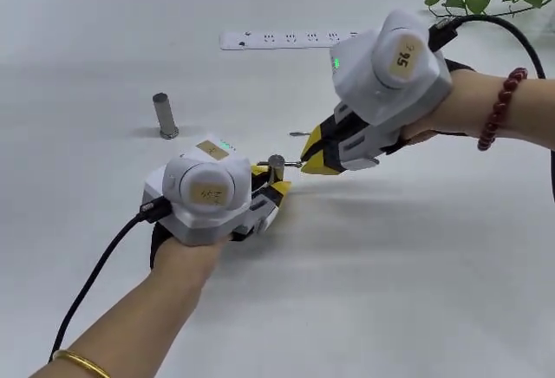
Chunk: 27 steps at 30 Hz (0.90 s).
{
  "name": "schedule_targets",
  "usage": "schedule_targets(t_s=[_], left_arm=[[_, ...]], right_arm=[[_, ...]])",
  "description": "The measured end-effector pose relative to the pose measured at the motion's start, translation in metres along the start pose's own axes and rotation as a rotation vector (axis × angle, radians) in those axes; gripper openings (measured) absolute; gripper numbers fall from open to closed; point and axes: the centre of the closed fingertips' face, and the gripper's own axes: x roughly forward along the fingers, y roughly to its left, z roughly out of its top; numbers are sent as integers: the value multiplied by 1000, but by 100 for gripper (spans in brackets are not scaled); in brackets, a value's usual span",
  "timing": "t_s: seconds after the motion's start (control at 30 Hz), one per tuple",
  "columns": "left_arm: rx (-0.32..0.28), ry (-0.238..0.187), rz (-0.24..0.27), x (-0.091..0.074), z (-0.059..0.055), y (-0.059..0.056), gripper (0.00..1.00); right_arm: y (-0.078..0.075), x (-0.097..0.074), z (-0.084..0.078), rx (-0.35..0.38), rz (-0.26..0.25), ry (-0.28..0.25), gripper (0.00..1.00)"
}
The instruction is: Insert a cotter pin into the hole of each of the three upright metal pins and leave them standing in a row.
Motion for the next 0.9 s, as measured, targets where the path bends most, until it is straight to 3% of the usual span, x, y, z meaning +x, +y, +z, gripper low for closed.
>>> schedule_targets(t_s=[0.9], left_arm=[[-20, 5, 6, 1, -2, 0, 11]], right_arm=[[0, 9, 7, 14, 4, -6, 0]])
